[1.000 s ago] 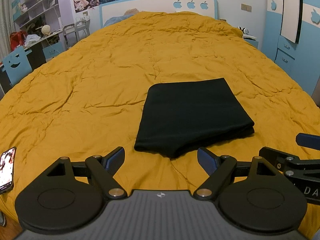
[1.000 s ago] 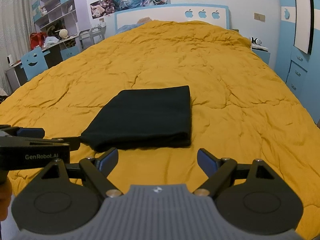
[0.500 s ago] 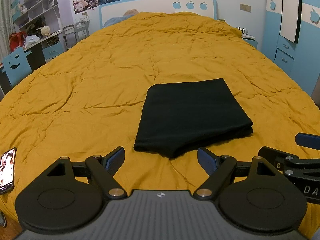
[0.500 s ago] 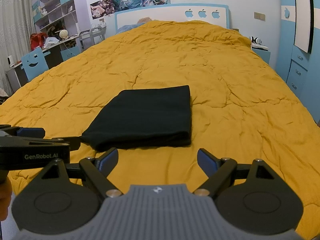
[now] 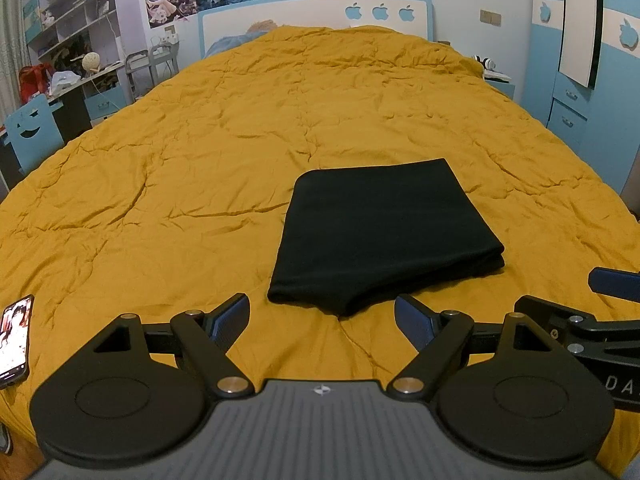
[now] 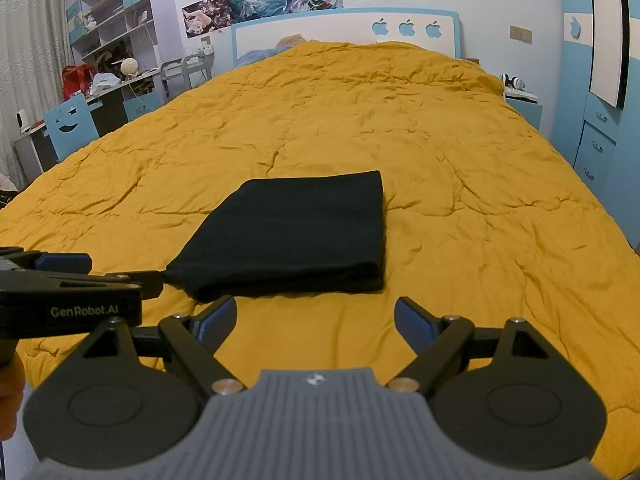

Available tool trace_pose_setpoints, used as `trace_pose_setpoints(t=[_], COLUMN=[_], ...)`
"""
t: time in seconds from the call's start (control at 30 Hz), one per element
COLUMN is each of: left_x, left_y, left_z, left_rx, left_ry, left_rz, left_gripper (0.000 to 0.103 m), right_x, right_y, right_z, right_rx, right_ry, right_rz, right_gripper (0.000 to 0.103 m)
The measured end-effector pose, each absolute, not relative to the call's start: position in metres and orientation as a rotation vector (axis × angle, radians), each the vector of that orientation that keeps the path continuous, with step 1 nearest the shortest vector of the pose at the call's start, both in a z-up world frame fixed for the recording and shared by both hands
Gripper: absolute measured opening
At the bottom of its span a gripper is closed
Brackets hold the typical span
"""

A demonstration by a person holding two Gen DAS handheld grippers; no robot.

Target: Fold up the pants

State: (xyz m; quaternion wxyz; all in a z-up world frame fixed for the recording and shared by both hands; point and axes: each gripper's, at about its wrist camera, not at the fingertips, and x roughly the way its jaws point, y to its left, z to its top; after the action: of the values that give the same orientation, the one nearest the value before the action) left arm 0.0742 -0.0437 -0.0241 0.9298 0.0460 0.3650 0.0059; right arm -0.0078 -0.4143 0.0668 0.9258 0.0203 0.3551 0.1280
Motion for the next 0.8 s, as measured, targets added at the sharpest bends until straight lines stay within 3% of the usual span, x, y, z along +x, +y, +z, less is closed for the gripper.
trace_pose_setpoints(t=[0.8], left_x=[0.0694], left_y=[-0.0470], left_z=[-0.0238], left_rx=[0.068], left_ry=[0.751], left_rz=[0.006], left_gripper=[0.096], right_x=[-0.0082], right_y=[-0.4140], right_z=[0.0660], right_rx=[0.023], right_ry=[0.753], right_rz=[0.259], right_gripper=[0.082])
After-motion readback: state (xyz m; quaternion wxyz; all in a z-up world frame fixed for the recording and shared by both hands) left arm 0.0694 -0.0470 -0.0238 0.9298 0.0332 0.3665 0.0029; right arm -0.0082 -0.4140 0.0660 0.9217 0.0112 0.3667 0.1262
